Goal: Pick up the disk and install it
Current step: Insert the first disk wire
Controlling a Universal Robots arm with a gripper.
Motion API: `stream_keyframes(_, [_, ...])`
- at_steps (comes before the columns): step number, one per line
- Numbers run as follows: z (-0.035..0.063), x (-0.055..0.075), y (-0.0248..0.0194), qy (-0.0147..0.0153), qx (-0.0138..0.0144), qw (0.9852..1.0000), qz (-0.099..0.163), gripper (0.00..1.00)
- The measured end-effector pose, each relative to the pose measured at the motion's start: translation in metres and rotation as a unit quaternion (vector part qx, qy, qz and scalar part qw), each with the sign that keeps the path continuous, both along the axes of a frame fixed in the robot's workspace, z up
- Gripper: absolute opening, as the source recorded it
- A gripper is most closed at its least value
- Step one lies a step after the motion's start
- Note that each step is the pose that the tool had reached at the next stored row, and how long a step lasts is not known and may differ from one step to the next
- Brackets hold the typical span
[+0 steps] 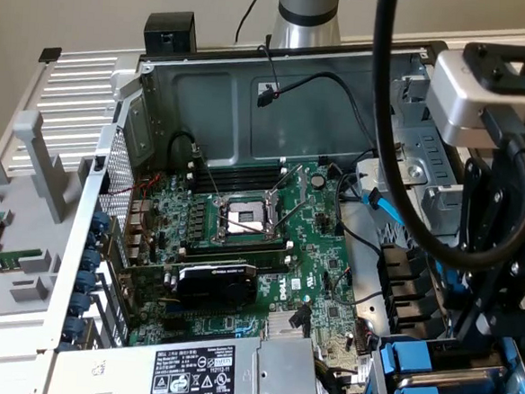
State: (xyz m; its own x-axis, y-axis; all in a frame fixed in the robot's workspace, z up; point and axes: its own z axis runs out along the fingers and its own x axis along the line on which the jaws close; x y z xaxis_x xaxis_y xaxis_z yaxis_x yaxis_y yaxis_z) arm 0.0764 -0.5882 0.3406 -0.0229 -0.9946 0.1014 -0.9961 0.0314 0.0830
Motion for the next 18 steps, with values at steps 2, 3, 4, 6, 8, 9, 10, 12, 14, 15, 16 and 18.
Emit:
stream_keyframes(2, [-0.0002, -0.0006, 0.0, -0.0011, 0.0002, 1.0, 0.0, 0.17])
stream_keyframes(3, [-0.0002, -0.0013, 0.0, -0.0016, 0.0002, 1.0, 0.0, 0.17])
stream_keyframes(4, [-0.0001, -0.0018, -0.0001, -0.0021, 0.0004, 1.0, 0.0, 0.17])
stream_keyframes(6, [-0.0001, -0.0019, -0.0008, -0.0029, 0.0023, 1.0, 0.0, 0.17])
stream_keyframes(8, [-0.0002, -0.002, -0.0019, -0.0031, 0.0048, 1.0, -0.001, 0.17])
stream_keyframes(9, [-0.0002, -0.002, -0.0021, -0.0032, 0.0053, 1.0, -0.001, 0.17])
stream_keyframes(10, [-0.0002, -0.002, -0.0022, -0.0032, 0.0053, 1.0, -0.001, 0.17])
stream_keyframes(12, [-0.0002, -0.0022, -0.0022, -0.0032, 0.0054, 1.0, -0.001, 0.17])
stream_keyframes(14, [-0.0003, -0.0026, -0.0025, -0.0035, 0.0054, 1.0, -0.001, 0.17])
stream_keyframes(15, [-0.0004, -0.003, -0.0027, -0.0038, 0.0054, 1.0, -0.002, 0.17])
stream_keyframes(16, [-0.0004, -0.0031, -0.0028, -0.0041, 0.0055, 1.0, -0.001, 0.17])
stream_keyframes(18, [-0.0005, -0.0033, -0.0029, -0.0051, 0.0054, 1.0, -0.001, 0.17])
